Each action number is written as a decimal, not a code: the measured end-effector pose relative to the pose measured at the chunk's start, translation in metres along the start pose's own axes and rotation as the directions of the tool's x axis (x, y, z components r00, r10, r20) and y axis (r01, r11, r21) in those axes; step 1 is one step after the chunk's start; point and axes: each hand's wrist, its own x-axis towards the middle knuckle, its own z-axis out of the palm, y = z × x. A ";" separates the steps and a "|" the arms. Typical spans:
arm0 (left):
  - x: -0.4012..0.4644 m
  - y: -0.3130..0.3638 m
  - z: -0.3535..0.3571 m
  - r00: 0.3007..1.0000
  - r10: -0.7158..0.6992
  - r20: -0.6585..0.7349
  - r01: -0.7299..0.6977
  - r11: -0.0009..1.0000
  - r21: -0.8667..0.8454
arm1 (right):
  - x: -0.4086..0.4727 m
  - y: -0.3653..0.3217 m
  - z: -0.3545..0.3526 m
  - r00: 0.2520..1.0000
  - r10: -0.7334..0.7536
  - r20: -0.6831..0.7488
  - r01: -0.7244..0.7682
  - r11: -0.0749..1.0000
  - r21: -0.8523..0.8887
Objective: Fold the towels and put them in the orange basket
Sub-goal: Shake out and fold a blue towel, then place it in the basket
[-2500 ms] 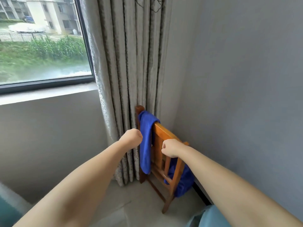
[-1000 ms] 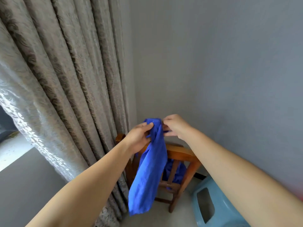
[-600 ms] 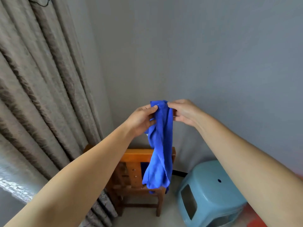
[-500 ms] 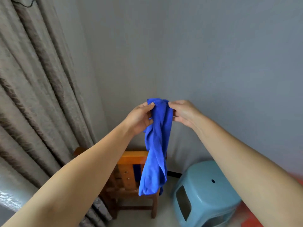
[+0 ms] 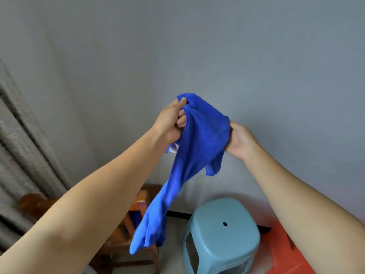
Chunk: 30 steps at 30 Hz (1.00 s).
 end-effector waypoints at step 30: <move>0.094 -0.147 0.023 0.841 -0.523 0.139 0.531 0.847 -0.026 | 0.034 -0.003 -0.106 0.954 -0.031 -0.299 0.000 0.995 -0.101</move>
